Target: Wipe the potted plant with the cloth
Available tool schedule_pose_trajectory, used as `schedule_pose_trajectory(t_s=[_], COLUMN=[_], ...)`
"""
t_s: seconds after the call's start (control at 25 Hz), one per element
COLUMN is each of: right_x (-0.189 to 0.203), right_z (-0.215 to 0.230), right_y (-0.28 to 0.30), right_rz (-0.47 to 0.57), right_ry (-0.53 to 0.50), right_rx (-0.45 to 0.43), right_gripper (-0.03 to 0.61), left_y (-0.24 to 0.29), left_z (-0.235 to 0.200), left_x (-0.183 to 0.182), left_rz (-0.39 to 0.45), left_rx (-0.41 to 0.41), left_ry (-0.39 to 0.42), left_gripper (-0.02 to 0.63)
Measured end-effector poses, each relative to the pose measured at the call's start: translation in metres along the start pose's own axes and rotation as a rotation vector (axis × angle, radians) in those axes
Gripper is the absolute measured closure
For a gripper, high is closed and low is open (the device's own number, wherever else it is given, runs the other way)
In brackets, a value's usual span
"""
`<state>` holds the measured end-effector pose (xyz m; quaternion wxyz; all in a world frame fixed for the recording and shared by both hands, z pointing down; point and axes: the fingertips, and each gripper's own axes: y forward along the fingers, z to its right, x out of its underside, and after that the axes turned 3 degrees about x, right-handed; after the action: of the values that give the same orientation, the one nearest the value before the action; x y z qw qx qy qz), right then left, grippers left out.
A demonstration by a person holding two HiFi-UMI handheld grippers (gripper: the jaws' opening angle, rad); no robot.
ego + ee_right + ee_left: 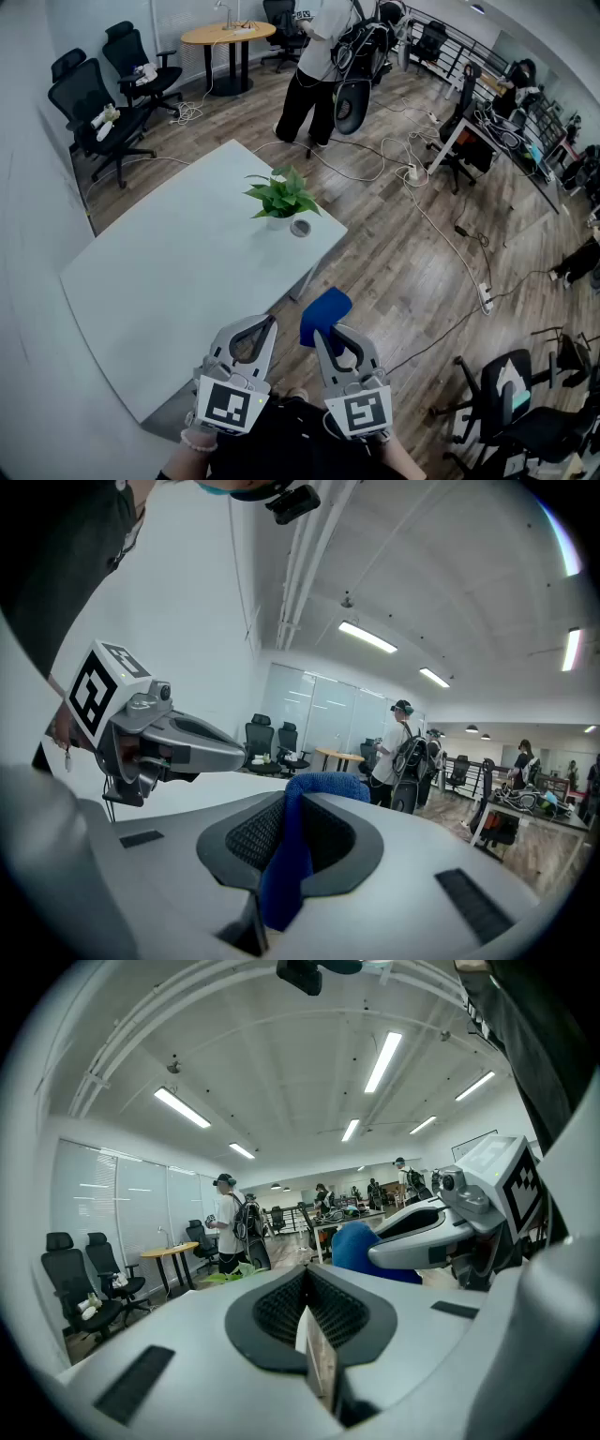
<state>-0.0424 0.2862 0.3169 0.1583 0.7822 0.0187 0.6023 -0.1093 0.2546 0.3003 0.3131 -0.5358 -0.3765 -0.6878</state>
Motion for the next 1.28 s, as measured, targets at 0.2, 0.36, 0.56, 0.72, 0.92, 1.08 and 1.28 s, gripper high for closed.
schedule_pose_trajectory(t_s=[0.2,0.36,0.56,0.72,0.92,1.08,1.28], right_x=[0.004,0.007,0.008,0.010,0.021,0.033,0.053], right_z=[0.006,0.008,0.012,0.017,0.032,0.044,0.060], right_y=[-0.005,-0.009,-0.016,-0.023,-0.038,-0.053,-0.065], right_rz=[0.008,0.007,0.031,0.043,0.032,0.023,0.008], right_ry=[0.009,0.006,0.031,0.025,0.018,0.017,0.024], right_rx=[0.001,0.000,-0.020,-0.038,-0.039,-0.047,-0.042], right_gripper=[0.503,0.503,0.503,0.503,0.503,0.503,0.503], left_y=[0.005,0.007,0.012,0.020,0.029,0.035,0.051], left_z=[0.009,0.015,0.022,0.031,0.048,0.060,0.077], left_x=[0.000,0.000,-0.003,-0.008,-0.016,-0.015,-0.011], left_rz=[-0.002,0.002,0.007,0.020,0.012,0.015,0.014], left_rx=[0.003,0.002,-0.003,-0.002,-0.029,-0.042,-0.027], left_ry=[0.001,0.000,0.011,0.027,-0.012,0.010,0.051], left_gripper=[0.600,0.600,0.600,0.600,0.600,0.600,0.600])
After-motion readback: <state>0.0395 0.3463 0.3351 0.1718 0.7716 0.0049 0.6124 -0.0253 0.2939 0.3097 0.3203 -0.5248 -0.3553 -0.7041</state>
